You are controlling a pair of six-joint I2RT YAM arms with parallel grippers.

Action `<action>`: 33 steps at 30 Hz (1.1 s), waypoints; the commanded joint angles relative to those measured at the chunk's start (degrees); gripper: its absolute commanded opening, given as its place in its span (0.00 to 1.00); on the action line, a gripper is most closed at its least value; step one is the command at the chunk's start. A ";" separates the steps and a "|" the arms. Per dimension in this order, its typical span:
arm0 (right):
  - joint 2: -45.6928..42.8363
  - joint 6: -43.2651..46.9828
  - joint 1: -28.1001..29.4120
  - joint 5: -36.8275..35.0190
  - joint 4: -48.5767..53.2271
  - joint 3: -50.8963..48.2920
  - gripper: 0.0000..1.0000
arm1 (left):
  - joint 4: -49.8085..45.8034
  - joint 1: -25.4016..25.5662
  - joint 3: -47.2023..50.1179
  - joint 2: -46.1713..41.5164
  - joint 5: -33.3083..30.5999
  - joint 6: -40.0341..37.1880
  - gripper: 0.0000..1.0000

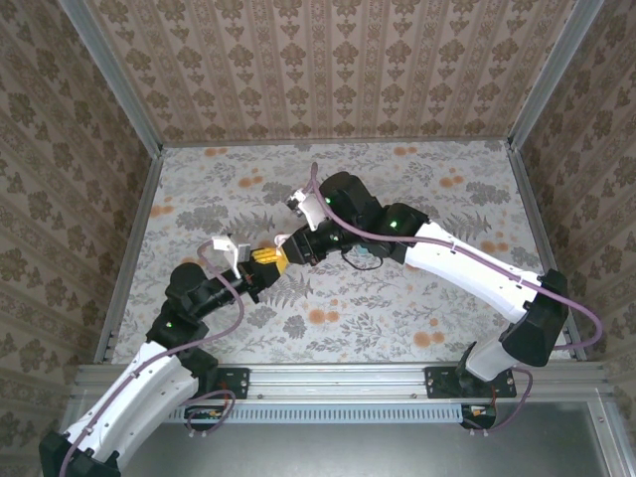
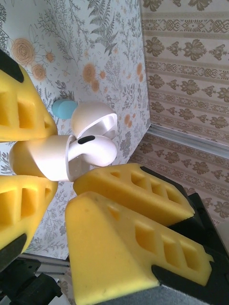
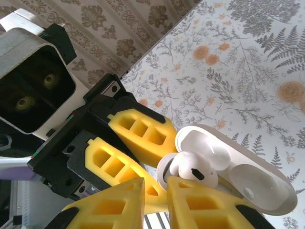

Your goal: Insert the wireless bluetooth earbuds into the charging case

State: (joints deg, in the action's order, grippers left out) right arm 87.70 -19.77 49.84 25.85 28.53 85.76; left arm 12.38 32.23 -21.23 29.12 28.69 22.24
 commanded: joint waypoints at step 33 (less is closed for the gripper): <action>-5.03 -5.03 -8.24 -14.60 0.39 -0.32 0.35 | -2.53 0.16 3.39 -10.60 2.47 -16.35 0.00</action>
State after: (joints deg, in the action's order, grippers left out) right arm 80.93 -22.98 43.38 16.64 26.26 83.18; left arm 10.83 32.23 -18.35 20.03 30.22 9.69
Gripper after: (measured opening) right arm 0.346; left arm 0.150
